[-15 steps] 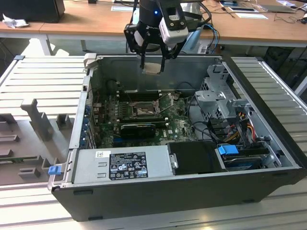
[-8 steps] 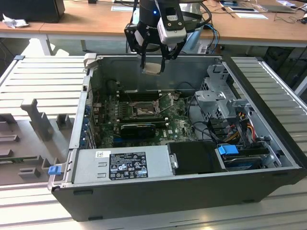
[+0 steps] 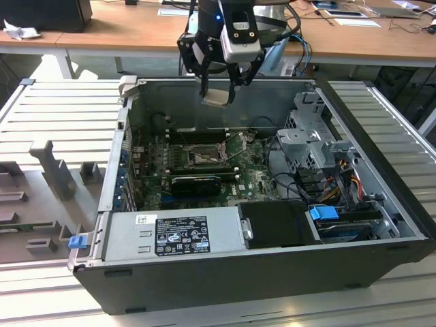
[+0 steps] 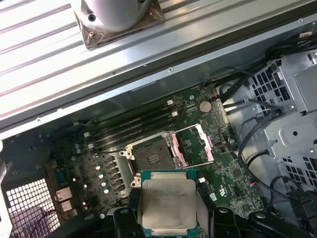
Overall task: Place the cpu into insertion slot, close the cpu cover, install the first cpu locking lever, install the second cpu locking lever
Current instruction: 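Place the cpu into insertion slot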
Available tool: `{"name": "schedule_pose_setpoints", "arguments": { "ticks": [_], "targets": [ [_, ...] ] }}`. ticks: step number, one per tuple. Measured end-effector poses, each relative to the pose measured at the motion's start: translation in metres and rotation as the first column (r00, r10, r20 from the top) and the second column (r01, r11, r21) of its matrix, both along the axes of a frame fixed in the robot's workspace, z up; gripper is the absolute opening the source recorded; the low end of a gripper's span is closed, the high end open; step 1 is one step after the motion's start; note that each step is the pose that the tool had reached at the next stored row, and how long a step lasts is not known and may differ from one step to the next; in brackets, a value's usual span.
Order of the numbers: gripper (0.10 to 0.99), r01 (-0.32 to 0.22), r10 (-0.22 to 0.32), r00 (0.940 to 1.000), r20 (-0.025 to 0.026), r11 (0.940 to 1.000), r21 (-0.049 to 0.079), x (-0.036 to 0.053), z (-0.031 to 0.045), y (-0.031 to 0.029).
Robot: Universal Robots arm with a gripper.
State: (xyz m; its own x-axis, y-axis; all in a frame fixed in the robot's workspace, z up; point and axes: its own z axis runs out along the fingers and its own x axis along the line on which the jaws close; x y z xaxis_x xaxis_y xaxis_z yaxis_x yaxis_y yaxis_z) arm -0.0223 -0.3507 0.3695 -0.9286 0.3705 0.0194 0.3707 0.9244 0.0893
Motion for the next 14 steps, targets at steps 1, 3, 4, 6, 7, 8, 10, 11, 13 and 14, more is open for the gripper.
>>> {"name": "schedule_pose_setpoints", "arguments": {
  "ticks": [1,3,4,6,7,8,10,11,13,14],
  "targets": [
    [0.529,0.013,-0.013,0.9999,0.0000,0.9999,0.000,0.0000,0.0000,0.0000],
    [0.529,0.028,-0.028,0.9996,0.0001,0.9996,0.000,0.0000,-0.0001,0.0000],
    [0.529,0.033,-0.033,0.9995,0.0001,0.9995,0.000,0.0000,-0.0001,0.0000],
    [0.529,0.049,-0.049,0.9988,0.0000,0.9988,0.000,0.0000,-0.0002,0.0000],
    [0.529,0.054,-0.054,0.9986,0.0001,0.9986,0.000,0.0000,-0.0003,0.0000],
    [0.529,0.062,-0.062,0.9981,0.0001,0.9981,0.000,0.0000,-0.0003,0.0000],
    [0.529,0.082,-0.082,0.9967,0.0000,0.9967,0.000,0.0000,-0.0005,0.0000],
    [0.529,0.088,-0.088,0.9962,0.0001,0.9962,0.000,0.0000,-0.0006,0.0000],
    [0.529,0.109,-0.109,0.9940,0.0001,0.9940,0.000,0.0000,-0.0009,0.0000],
    [0.529,0.129,-0.129,0.9917,0.0001,0.9917,0.000,0.0000,-0.0011,0.0000]
  ]
}}
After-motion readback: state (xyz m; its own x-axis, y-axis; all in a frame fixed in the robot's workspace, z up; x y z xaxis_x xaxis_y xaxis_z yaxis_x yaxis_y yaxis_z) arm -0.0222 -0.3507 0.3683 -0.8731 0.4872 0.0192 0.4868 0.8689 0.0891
